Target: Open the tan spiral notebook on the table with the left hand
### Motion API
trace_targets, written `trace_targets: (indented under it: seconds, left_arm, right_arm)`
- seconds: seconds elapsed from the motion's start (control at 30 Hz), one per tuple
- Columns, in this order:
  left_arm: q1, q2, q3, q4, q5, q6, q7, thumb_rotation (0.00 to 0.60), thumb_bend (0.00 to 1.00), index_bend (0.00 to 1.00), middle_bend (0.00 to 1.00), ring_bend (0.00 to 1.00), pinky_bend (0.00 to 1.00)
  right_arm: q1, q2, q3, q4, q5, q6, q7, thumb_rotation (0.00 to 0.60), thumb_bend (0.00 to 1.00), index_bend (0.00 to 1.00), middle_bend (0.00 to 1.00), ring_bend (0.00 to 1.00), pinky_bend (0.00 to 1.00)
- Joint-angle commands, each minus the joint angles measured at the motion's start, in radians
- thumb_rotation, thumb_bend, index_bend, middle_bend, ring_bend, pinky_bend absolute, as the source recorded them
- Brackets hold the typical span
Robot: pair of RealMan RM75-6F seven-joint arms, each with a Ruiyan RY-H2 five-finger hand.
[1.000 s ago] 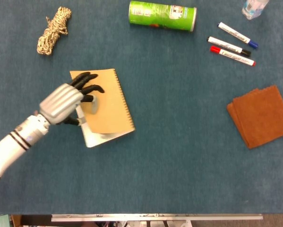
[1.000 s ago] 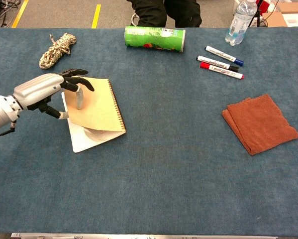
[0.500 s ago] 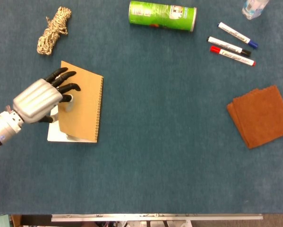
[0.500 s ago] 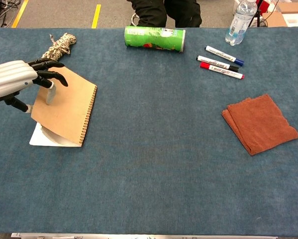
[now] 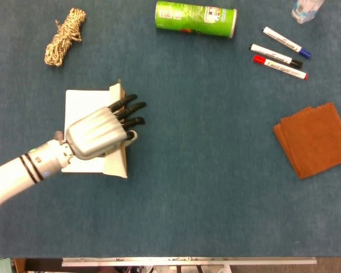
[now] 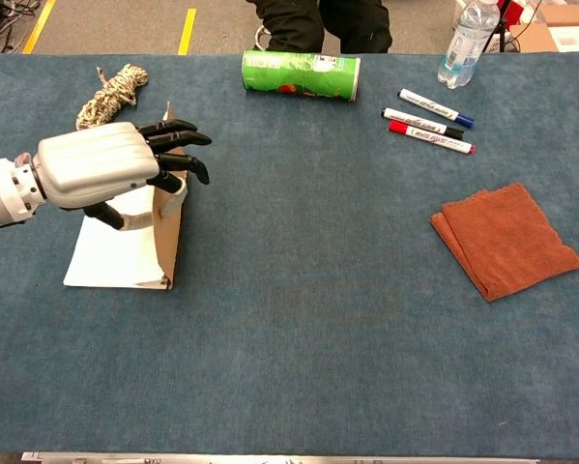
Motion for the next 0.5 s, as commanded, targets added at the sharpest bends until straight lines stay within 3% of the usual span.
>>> trace_targets:
  seconds: [0.03, 0.5]
  left_arm:
    - [-0.03, -0.009, -0.027, -0.058, -0.031, -0.064, 0.053, 0.6, 0.37, 0.71, 0.24, 0.0, 0.0]
    - [-0.082, -0.099, -0.108, -0.177, -0.229, -0.291, 0.253, 0.6, 0.37, 0.64, 0.2, 0.0, 0.0]
  right_arm:
    - [-0.004, -0.006, 0.0, 0.013, 0.005, 0.001, 0.013, 0.6, 0.19, 0.44, 0.36, 0.23, 0.32]
    - [-0.014, -0.023, 0.003, 0.072, 0.017, 0.002, 0.071, 0.6, 0.19, 0.44, 0.36, 0.23, 0.32]
